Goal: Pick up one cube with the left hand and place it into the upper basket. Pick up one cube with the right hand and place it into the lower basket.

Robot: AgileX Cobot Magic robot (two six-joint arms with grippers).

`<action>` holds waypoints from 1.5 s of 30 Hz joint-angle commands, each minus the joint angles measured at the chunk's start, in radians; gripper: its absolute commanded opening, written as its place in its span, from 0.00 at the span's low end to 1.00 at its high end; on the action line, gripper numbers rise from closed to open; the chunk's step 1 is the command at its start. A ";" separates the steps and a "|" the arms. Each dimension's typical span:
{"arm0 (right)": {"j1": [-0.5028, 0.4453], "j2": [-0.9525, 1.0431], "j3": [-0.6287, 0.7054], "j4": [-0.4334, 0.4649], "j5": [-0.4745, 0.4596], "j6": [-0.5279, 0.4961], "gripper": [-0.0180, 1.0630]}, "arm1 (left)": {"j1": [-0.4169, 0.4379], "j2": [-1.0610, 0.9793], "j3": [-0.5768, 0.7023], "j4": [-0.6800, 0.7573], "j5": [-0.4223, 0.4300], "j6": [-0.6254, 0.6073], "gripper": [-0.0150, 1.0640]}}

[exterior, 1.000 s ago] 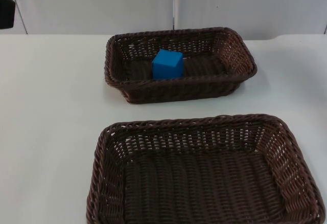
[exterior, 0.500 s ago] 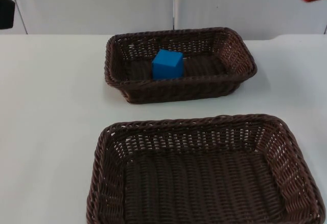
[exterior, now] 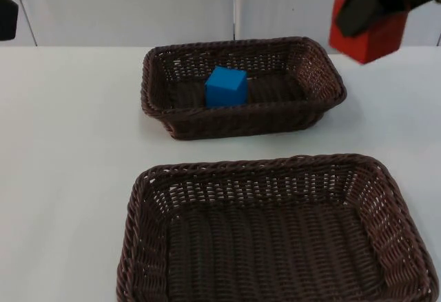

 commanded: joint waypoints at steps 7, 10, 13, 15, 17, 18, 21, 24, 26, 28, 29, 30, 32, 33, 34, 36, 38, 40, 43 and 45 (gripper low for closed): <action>0.112 -0.017 0.064 0.001 -0.024 -0.008 0.02 | 0.002 -0.006 0.007 0.008 -0.003 -0.005 0.73; 0.132 -0.017 0.087 0.001 -0.035 -0.008 0.02 | 0.002 -0.006 0.007 0.008 -0.003 -0.005 0.73; 0.165 -0.017 0.140 0.005 -0.073 -0.008 0.02 | 0.002 -0.006 0.007 0.008 -0.003 -0.005 0.73; 0.174 -0.017 0.154 0.005 -0.089 -0.008 0.02 | 0.002 -0.006 0.007 0.008 -0.003 -0.005 0.73; 0.191 -0.017 0.189 0.005 -0.120 -0.008 0.02 | 0.002 -0.006 0.007 0.008 -0.003 -0.005 0.73; 0.191 -0.017 0.189 0.005 -0.120 -0.008 0.02 | 0.002 -0.006 0.007 0.008 -0.003 -0.005 0.73; 0.213 -0.017 0.240 0.002 -0.166 -0.008 0.02 | 0.002 -0.006 0.007 0.008 -0.007 -0.005 0.73; 0.213 -0.017 0.268 0.009 -0.193 -0.008 0.02 | 0.002 -0.006 0.007 0.008 -0.007 -0.005 0.73; 0.213 -0.017 0.301 0.009 -0.225 -0.008 0.02 | 0.002 -0.006 0.007 0.008 -0.007 -0.005 0.73; 0.213 -0.017 0.314 0.011 -0.242 -0.008 0.02 | 0.002 -0.006 0.007 0.008 -0.007 -0.005 0.73; 0.213 -0.017 0.326 0.013 -0.260 -0.008 0.02 | 0.002 -0.006 0.007 0.008 -0.010 -0.005 0.73; 0.213 -0.017 0.339 0.019 -0.284 -0.008 0.02 | 0.002 -0.006 0.007 0.008 -0.011 -0.005 0.73; 0.213 -0.017 0.359 0.037 -0.329 -0.008 0.02 | 0.002 -0.006 0.007 0.008 -0.011 -0.005 0.73; 0.213 -0.017 0.370 0.037 -0.354 -0.008 0.02 | 0.002 -0.006 0.007 0.008 -0.011 -0.005 0.73; 0.213 -0.017 0.370 0.037 -0.354 -0.008 0.02 | 0.002 -0.006 0.007 0.008 -0.011 -0.005 0.73; 0.213 -0.015 0.382 0.053 -0.396 -0.008 0.02 | 0.002 -0.006 0.007 0.008 -0.011 -0.005 0.73; 0.213 0.005 0.384 0.060 -0.429 -0.008 0.02 | 0.002 -0.006 0.007 0.008 -0.011 -0.005 0.73; 0.215 0.018 0.384 0.068 -0.445 -0.008 0.02 | 0.002 -0.006 0.007 0.008 -0.011 -0.005 0.73; 0.225 0.049 0.384 0.079 -0.470 -0.008 0.02 | 0.002 -0.006 0.007 0.008 -0.011 -0.005 0.73; 0.249 0.091 0.384 0.084 -0.491 -0.012 0.02 | 0.002 -0.006 0.007 0.011 -0.010 -0.005 0.73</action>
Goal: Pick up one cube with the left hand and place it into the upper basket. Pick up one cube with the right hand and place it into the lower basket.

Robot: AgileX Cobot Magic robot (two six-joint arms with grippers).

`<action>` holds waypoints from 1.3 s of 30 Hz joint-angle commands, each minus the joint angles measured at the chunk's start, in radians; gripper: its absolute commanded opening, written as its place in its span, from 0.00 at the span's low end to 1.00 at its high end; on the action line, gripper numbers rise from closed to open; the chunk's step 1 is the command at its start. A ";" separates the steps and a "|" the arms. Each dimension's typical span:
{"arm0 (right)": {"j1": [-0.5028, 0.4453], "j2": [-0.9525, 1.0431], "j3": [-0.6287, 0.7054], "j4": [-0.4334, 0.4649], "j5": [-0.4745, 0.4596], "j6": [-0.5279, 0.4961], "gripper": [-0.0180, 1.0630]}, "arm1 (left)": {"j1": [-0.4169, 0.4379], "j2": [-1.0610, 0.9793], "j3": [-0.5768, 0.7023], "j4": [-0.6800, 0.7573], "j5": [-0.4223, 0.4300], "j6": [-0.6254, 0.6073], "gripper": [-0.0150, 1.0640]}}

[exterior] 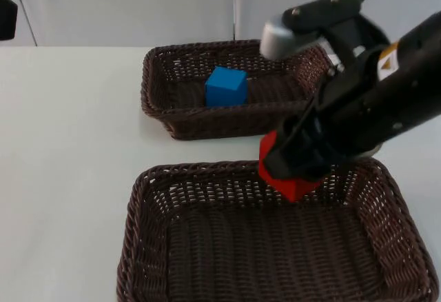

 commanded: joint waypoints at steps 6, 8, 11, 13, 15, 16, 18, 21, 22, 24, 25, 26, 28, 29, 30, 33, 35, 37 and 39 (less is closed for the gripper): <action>0.072 0.093 0.004 0.004 -0.092 -0.011 0.02 | 0.002 -0.006 0.007 0.004 -0.009 -0.005 0.73; 0.088 0.130 0.004 0.004 -0.124 -0.011 0.02 | 0.002 -0.006 0.007 0.004 -0.009 -0.005 0.73; 0.089 0.166 0.002 0.004 -0.136 -0.011 0.02 | 0.002 -0.006 0.007 0.004 -0.009 -0.005 0.73; 0.089 0.193 0.002 0.004 -0.143 -0.011 0.02 | 0.002 -0.006 0.007 0.004 -0.009 -0.005 0.73; 0.089 0.204 0.002 0.004 -0.145 -0.011 0.02 | 0.002 -0.006 0.007 0.004 -0.009 -0.005 0.73; 0.089 0.216 0.002 0.004 -0.146 -0.011 0.02 | 0.002 -0.006 0.007 0.004 -0.009 -0.005 0.73; 0.089 0.236 0.002 0.004 -0.149 -0.011 0.02 | 0.002 -0.006 0.007 0.004 -0.009 -0.005 0.73; 0.089 0.248 0.002 0.004 -0.149 -0.011 0.02 | 0.002 -0.006 0.007 0.004 -0.009 -0.005 0.73; 0.089 0.253 0.002 0.004 -0.149 -0.011 0.03 | 0.002 -0.006 0.007 0.004 -0.009 -0.005 0.73; 0.089 0.257 0.002 0.004 -0.149 -0.011 0.05 | 0.002 -0.006 0.007 0.004 -0.009 -0.005 0.73; 0.089 0.259 0.002 0.004 -0.147 -0.011 0.09 | 0.002 -0.006 0.007 0.004 -0.009 -0.005 0.73; 0.089 0.259 0.002 0.004 -0.147 -0.011 0.13 | 0.002 -0.006 0.007 0.004 -0.009 -0.005 0.73; 0.089 0.259 0.002 0.004 -0.147 -0.011 0.17 | 0.002 -0.006 0.007 0.004 -0.009 -0.005 0.73; 0.089 0.259 0.002 0.004 -0.147 -0.011 0.27 | 0.002 -0.006 0.007 0.004 -0.009 -0.005 0.73; 0.089 0.259 0.002 0.004 -0.147 -0.011 0.34 | 0.002 -0.006 0.007 0.004 -0.009 -0.005 0.73; 0.089 0.259 0.002 0.004 -0.147 -0.011 0.47 | 0.002 -0.006 0.007 0.004 -0.009 -0.005 0.73; 0.089 0.259 0.002 0.006 -0.147 -0.011 0.61 | 0.002 -0.006 0.007 0.004 -0.009 -0.005 0.73; 0.089 0.257 0.000 0.006 -0.147 -0.011 0.65 | 0.002 -0.006 0.007 0.004 -0.009 -0.005 0.73; 0.089 0.245 0.000 0.006 -0.136 -0.007 0.67 | 0.002 -0.006 0.007 0.004 -0.009 -0.005 0.73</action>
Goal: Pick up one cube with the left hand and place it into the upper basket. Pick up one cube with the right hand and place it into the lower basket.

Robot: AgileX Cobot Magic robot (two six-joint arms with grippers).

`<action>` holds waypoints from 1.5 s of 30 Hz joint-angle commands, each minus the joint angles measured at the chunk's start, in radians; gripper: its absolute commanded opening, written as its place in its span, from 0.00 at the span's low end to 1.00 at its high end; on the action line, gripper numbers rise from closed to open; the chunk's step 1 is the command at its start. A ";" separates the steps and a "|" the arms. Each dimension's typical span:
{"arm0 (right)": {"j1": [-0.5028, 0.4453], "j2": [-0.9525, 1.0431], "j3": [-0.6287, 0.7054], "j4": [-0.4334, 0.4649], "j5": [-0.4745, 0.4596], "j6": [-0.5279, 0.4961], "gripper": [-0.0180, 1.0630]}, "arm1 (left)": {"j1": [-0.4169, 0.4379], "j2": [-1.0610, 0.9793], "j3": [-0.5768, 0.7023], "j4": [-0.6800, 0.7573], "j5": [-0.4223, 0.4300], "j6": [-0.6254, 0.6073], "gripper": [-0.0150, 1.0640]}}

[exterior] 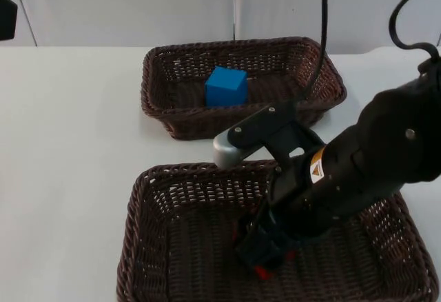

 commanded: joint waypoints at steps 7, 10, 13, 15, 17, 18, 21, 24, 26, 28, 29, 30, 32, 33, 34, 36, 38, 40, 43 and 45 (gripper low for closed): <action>0.005 -0.119 0.000 0.004 0.069 -0.004 0.67 | 0.002 -0.006 0.007 0.004 -0.007 -0.005 0.73; 0.005 -0.199 0.000 0.004 0.107 -0.004 0.67 | 0.002 -0.006 0.007 0.004 -0.007 -0.005 0.73; 0.005 -0.318 0.000 0.004 0.150 -0.004 0.67 | 0.002 -0.006 0.007 0.004 -0.007 -0.005 0.73; 0.005 -0.394 0.000 0.004 0.163 -0.004 0.67 | 0.002 -0.006 0.007 0.004 -0.007 -0.005 0.73; 0.005 -0.433 0.000 0.004 0.169 -0.004 0.67 | 0.002 -0.006 0.007 0.004 -0.007 -0.005 0.73; 0.005 -0.466 0.000 0.004 0.173 -0.004 0.67 | 0.002 -0.006 0.007 0.004 -0.007 -0.005 0.73; 0.005 -0.539 0.000 0.004 0.177 -0.004 0.67 | 0.002 -0.006 0.007 0.004 -0.007 -0.005 0.73; 0.005 -0.629 0.000 0.004 0.183 -0.004 0.67 | 0.002 -0.006 0.007 0.004 -0.007 -0.005 0.73; 0.005 -0.658 0.000 0.004 0.185 -0.004 0.67 | 0.002 -0.006 0.007 0.004 -0.007 -0.005 0.73; 0.005 -0.713 0.000 0.004 0.195 -0.008 0.67 | 0.002 -0.006 0.007 0.004 -0.007 -0.005 0.73; 0.005 -0.734 0.000 0.004 0.202 -0.008 0.67 | 0.002 -0.006 0.007 0.004 -0.007 -0.005 0.73; 0.005 -0.734 0.000 0.004 0.202 -0.008 0.67 | 0.002 -0.006 0.007 0.004 -0.007 -0.005 0.73; 0.005 -0.767 0.000 0.004 0.211 -0.008 0.67 | 0.002 -0.006 0.007 0.004 -0.007 -0.005 0.73; 0.005 -0.785 0.000 0.004 0.216 -0.008 0.67 | 0.002 -0.006 0.007 0.004 -0.007 -0.005 0.73; 0.005 -0.785 0.000 0.004 0.216 -0.008 0.67 | 0.002 -0.006 0.007 0.004 -0.007 -0.005 0.73; 0.005 -0.825 0.000 0.000 0.223 -0.008 0.67 | 0.002 -0.006 0.007 0.000 -0.007 -0.005 0.73; 0.005 -0.861 0.000 -0.004 0.230 -0.008 0.67 | 0.002 -0.016 0.007 -0.007 -0.003 -0.005 0.73; 0.005 -0.876 0.000 -0.004 0.237 -0.008 0.67 | 0.002 -0.027 0.007 -0.009 0.001 -0.005 0.73; 0.005 -0.928 0.000 -0.023 0.276 -0.008 0.67 | 0.002 -0.075 0.007 -0.009 0.001 -0.005 0.73; 0.005 -0.939 0.000 -0.023 0.291 -0.008 0.67 | 0.002 -0.093 0.007 -0.009 0.001 -0.005 0.73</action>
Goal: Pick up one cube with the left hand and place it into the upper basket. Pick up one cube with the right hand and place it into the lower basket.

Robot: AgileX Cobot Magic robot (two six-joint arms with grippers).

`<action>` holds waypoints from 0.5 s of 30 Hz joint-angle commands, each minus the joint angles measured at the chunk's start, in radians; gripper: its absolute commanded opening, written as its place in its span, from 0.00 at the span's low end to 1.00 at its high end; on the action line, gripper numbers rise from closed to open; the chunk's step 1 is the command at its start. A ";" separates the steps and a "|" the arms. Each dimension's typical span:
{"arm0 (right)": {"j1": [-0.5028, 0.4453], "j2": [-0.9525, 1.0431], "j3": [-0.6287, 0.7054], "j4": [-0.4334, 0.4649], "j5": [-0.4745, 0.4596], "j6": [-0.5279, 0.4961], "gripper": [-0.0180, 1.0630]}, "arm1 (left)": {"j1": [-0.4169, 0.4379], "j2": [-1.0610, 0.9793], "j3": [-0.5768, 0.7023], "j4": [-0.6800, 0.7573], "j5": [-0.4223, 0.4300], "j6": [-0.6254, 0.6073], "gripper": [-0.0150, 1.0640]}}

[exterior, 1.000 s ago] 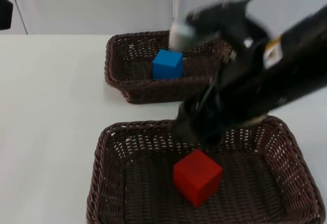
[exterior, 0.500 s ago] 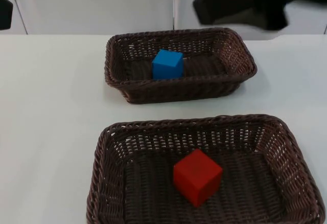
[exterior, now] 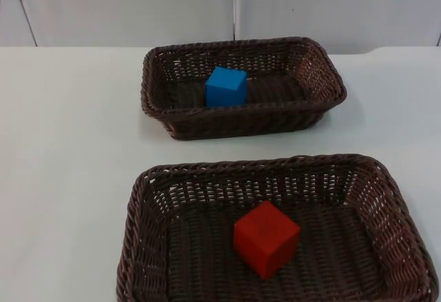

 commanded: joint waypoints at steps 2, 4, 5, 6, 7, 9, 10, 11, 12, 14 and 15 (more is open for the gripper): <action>0.005 -0.045 0.000 -0.025 0.042 -0.008 0.67 | 0.002 -0.070 0.007 -0.005 0.010 -0.005 0.73; 0.005 -0.057 0.000 -0.028 0.055 -0.008 0.67 | 0.002 -0.091 0.007 -0.001 0.019 -0.005 0.73; 0.005 -0.070 0.002 -0.030 0.059 -0.008 0.67 | 0.002 -0.118 0.007 0.006 0.038 -0.001 0.73; 0.005 -0.085 0.004 -0.035 0.063 -0.008 0.67 | 0.002 -0.137 0.007 0.006 0.056 0.012 0.73; 0.005 -0.099 0.013 -0.035 0.063 -0.008 0.67 | 0.002 -0.154 0.007 0.006 0.075 0.031 0.73; 0.005 -0.114 0.024 -0.035 0.063 -0.008 0.67 | 0.002 -0.179 0.007 0.006 0.098 0.051 0.73; 0.005 -0.139 0.043 -0.035 0.059 -0.008 0.67 | 0.002 -0.197 0.007 0.006 0.112 0.056 0.73; 0.005 -0.148 0.052 -0.035 0.056 -0.008 0.67 | 0.002 -0.218 0.007 0.004 0.126 0.056 0.73; 0.005 -0.173 0.084 -0.035 0.039 -0.008 0.67 | 0.002 -0.238 0.007 0.004 0.136 0.056 0.73; 0.005 -0.193 0.103 -0.035 0.031 -0.008 0.67 | 0.002 -0.268 0.007 0.002 0.155 0.056 0.73; 0.005 -0.214 0.124 -0.035 0.026 -0.008 0.67 | 0.002 -0.283 0.007 0.002 0.166 0.056 0.73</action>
